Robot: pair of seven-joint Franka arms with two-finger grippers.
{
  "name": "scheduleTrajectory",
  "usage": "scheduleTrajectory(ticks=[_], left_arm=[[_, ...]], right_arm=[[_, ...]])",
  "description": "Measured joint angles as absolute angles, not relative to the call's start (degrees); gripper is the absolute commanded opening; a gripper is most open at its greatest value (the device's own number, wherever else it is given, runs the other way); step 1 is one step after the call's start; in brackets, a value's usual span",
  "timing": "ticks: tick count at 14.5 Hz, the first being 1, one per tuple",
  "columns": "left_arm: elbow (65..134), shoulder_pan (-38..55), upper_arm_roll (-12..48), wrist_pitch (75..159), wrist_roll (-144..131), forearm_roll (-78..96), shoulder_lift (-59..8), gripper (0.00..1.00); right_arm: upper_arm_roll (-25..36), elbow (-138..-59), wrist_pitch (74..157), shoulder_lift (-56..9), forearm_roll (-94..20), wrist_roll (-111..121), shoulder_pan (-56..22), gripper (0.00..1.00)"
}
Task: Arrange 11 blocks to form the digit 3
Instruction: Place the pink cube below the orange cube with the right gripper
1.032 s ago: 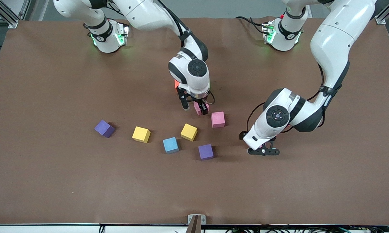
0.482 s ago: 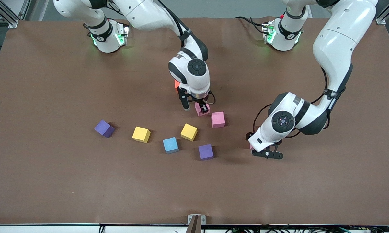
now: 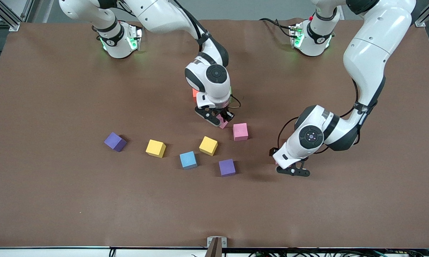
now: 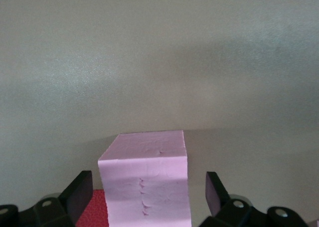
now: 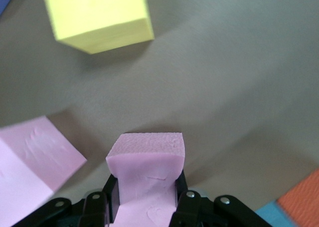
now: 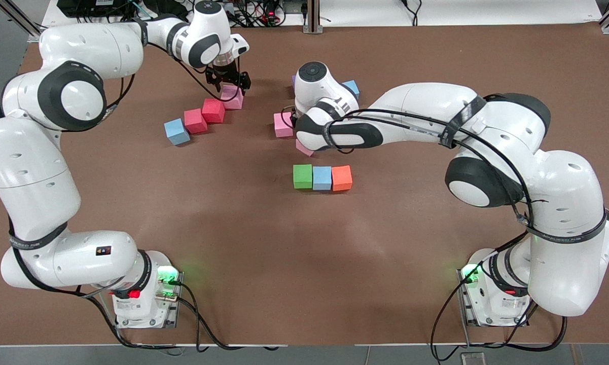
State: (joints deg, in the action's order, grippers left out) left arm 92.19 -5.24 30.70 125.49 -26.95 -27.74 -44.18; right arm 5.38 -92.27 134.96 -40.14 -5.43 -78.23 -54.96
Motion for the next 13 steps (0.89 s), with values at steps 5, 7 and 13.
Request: scheduleTrajectory(ticks=[5,7,13], left_arm=[[92.2,-5.2,30.5,125.7,-26.9,-29.1,-45.3,0.62],[92.1,-5.2,30.5,125.9,-26.9,-29.1,-45.5,0.49],[89.8,-4.3,30.6,125.3,-29.6,-29.1,-45.5,0.46]], right_arm=[[6.0,-99.8,134.6,-34.7,-5.2,-58.1,-54.4,0.00],[6.1,-103.6,134.6,-31.6,-4.0,-53.4,-54.2,0.00],[6.1,-115.6,143.8,-25.4,-2.1,-47.9,-52.9,0.00]])
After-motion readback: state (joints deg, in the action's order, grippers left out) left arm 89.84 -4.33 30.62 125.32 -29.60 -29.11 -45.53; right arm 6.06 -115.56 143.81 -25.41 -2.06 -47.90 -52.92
